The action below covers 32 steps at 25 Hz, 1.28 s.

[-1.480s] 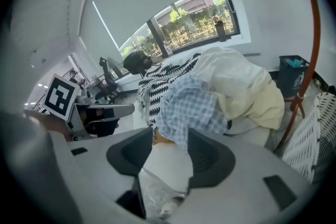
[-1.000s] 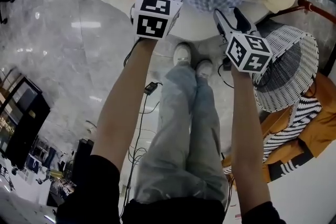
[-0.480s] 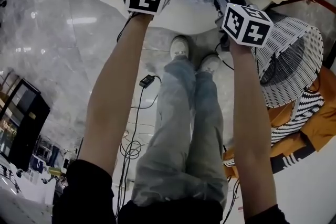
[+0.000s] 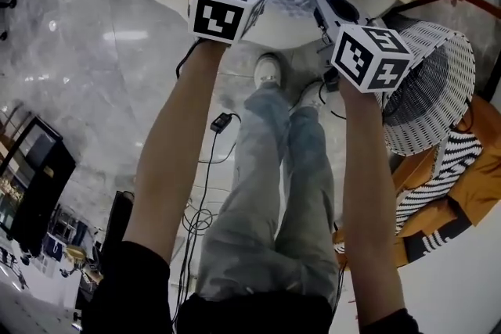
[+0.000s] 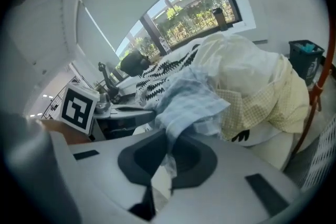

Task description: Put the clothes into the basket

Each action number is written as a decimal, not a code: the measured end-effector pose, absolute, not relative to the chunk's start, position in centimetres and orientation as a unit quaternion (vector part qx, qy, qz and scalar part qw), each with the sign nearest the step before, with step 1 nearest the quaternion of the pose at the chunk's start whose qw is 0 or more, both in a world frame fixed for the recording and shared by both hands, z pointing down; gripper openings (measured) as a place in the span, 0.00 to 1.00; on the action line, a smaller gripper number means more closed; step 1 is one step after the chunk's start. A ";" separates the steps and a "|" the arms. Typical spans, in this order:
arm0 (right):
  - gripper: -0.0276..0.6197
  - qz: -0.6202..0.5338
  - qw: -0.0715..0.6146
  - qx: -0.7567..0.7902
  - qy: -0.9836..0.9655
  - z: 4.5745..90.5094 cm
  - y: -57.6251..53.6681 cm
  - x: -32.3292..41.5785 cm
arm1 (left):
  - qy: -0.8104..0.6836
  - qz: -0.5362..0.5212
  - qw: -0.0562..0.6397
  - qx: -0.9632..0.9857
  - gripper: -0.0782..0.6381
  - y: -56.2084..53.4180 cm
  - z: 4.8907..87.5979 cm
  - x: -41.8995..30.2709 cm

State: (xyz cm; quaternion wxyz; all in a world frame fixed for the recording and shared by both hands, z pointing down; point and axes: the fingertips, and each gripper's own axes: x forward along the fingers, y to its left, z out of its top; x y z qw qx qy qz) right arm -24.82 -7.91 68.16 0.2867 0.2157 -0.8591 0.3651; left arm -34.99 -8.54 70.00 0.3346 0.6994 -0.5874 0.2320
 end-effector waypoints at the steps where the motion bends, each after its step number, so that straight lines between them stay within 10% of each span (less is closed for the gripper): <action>1: 0.08 0.368 0.273 0.214 -0.863 66.8 -7.8 -24.8 | -0.587 0.226 0.332 0.703 0.15 -8.2 68.9 -34.5; 32: 0.08 0.217 0.000 0.212 -0.953 12.4 -6.0 -8.0 | -0.632 0.033 0.216 0.744 0.15 -1.5 16.1 -17.2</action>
